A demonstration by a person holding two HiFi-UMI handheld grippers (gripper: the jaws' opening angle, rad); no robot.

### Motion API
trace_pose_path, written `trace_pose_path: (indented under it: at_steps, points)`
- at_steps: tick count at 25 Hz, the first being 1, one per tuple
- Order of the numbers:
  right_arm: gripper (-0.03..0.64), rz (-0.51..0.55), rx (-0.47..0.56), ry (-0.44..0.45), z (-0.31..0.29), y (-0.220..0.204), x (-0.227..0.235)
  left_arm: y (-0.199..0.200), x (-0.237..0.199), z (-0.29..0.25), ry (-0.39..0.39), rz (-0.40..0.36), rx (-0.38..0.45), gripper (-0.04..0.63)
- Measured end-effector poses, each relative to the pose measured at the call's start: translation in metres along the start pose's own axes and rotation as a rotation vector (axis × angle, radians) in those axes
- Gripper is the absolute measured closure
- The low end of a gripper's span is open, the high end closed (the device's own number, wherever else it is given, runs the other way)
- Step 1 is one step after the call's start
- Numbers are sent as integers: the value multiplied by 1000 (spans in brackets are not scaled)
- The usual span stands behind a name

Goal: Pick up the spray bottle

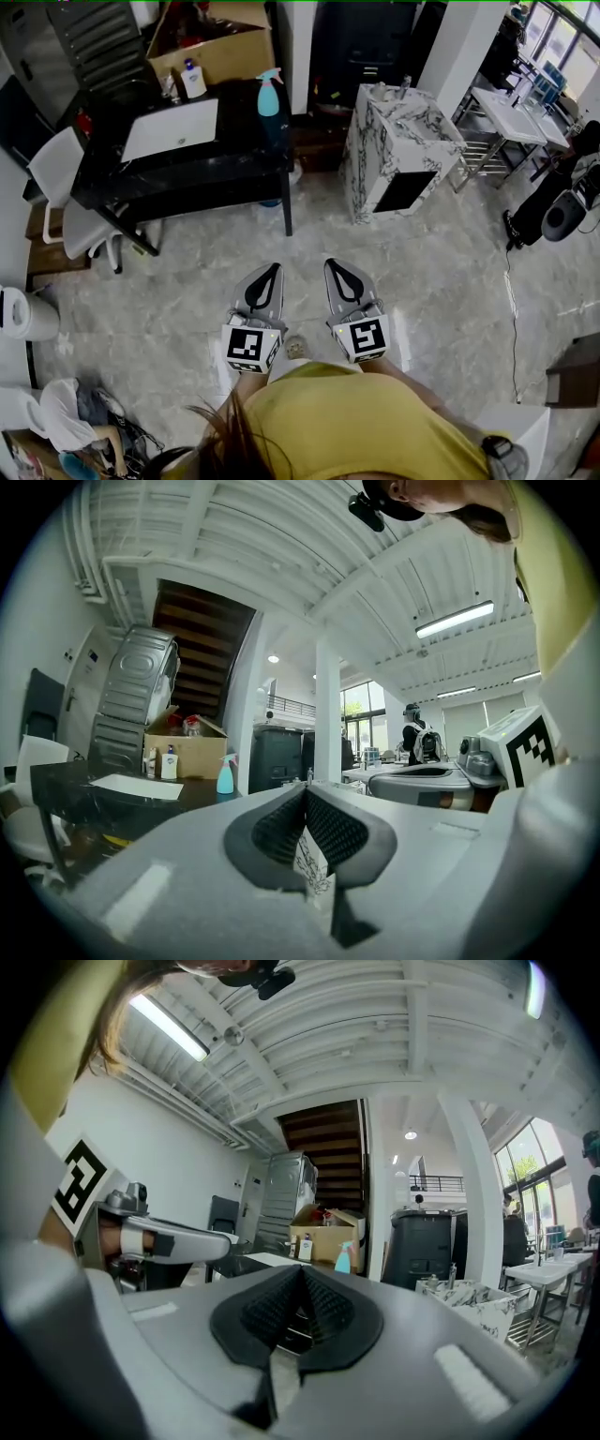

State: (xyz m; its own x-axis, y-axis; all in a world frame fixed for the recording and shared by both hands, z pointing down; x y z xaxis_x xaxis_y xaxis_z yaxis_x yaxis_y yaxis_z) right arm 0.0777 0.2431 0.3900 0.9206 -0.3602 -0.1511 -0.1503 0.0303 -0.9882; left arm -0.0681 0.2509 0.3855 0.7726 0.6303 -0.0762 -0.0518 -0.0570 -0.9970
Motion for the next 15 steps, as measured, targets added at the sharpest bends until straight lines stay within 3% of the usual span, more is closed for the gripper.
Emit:
trace_pose_path:
  at_steps: [11,15]
  points:
    - [615,11,-47,-11,-45,-3,-9,-9,-49,-9,7,54,16,589]
    - [615,18,-3,-3,-68,1,-8,-8,-63,-17,11,43,24,589]
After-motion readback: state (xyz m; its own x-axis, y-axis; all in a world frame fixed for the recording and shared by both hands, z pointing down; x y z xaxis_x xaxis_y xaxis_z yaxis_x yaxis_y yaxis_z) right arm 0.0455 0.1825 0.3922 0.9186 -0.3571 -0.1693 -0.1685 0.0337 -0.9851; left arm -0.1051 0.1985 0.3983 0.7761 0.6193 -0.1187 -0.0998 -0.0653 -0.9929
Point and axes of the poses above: the fingertips, and each gripper's own axes: z backward along the fingers, x to its right, y out of its top, the point moved 5 cm from there along z, backward along the fingers, and after that the axes turned 13 degrees about -y, right-handed, at the moved point
